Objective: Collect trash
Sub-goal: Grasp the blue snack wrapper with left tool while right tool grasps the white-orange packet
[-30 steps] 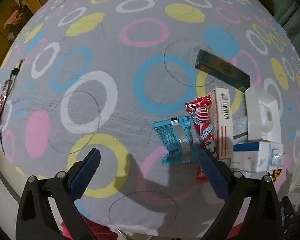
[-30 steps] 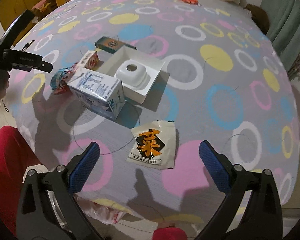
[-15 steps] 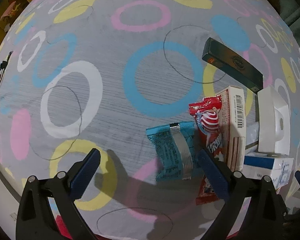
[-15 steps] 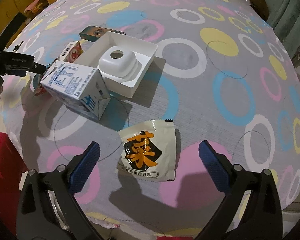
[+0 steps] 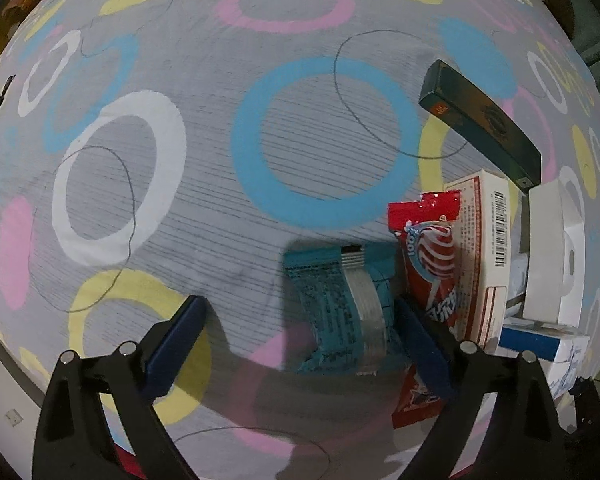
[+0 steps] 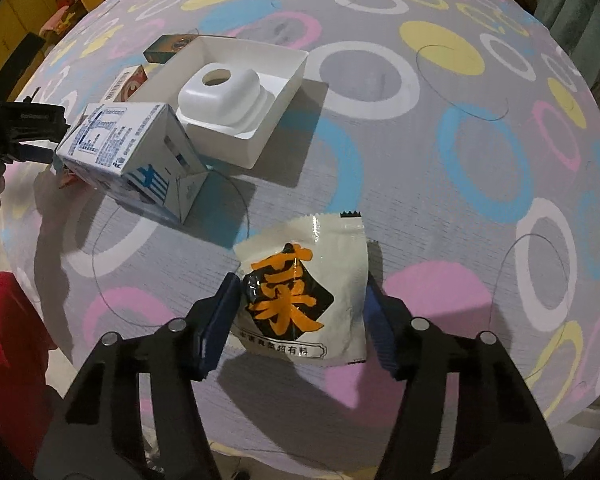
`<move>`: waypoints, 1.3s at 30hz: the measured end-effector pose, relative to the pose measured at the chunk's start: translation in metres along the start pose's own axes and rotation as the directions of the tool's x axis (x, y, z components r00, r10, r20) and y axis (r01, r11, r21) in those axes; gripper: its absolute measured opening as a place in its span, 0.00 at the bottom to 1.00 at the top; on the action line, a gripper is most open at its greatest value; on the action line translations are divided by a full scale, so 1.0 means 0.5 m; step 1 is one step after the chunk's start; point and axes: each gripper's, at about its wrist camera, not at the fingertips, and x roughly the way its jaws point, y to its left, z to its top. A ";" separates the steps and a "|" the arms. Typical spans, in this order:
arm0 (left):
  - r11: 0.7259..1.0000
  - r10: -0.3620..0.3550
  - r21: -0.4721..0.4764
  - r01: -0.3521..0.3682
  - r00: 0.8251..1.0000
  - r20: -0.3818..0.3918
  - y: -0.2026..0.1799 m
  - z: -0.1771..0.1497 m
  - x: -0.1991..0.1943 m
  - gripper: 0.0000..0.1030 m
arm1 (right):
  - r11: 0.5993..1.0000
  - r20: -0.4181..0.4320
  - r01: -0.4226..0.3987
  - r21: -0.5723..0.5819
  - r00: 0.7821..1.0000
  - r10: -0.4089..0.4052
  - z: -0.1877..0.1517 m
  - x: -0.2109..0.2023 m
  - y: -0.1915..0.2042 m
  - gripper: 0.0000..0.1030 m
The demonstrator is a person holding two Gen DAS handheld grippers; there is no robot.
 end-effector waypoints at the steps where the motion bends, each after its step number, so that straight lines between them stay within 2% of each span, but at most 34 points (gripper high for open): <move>1: 1.000 0.002 0.001 -0.002 1.000 0.000 0.002 0.002 0.001 0.88 | 1.000 0.000 0.000 -0.001 1.000 0.000 -0.001 0.000 0.000 0.54; 3: 1.000 0.008 0.002 -0.008 1.000 0.002 0.002 0.006 0.001 0.85 | 1.000 0.004 -0.002 0.007 1.000 0.002 -0.003 -0.001 -0.001 0.47; 7: 1.000 0.016 -0.003 -0.016 1.000 0.014 -0.004 0.006 0.003 0.72 | 1.000 0.008 -0.008 0.010 1.000 0.008 -0.007 -0.004 0.000 0.41; 11: 1.000 0.017 0.008 -0.017 0.999 0.027 -0.002 0.003 -0.013 0.53 | 1.000 0.008 -0.015 0.002 1.000 0.015 -0.006 -0.011 0.008 0.30; 14: 1.000 0.008 0.017 -0.008 0.999 0.032 0.005 0.002 -0.022 0.42 | 1.000 0.019 0.002 0.001 1.000 -0.002 -0.005 -0.019 0.014 0.29; 22: 0.999 -0.018 0.035 0.017 0.999 0.037 0.020 -0.016 -0.051 0.34 | 0.998 0.062 0.032 0.047 0.997 -0.035 0.004 -0.055 0.014 0.27; 26: 0.998 -0.009 0.068 0.003 0.996 0.089 0.022 -0.041 -0.089 0.34 | 0.998 0.092 0.050 0.043 0.994 -0.053 0.006 -0.090 0.021 0.27; 29: 0.996 0.004 0.093 -0.015 0.993 0.122 -0.004 -0.069 -0.120 0.33 | 0.997 0.110 0.057 0.044 0.992 -0.061 0.003 -0.115 0.028 0.27; 33: 0.991 -0.012 0.132 -0.009 0.987 0.159 -0.004 -0.089 -0.174 0.33 | 0.997 0.142 0.055 0.053 0.988 -0.062 0.001 -0.157 0.042 0.27; 39: 0.972 -0.029 0.233 -0.030 0.969 0.246 -0.040 -0.144 -0.263 0.33 | 0.998 0.207 0.057 0.040 0.976 -0.064 -0.013 -0.247 0.082 0.27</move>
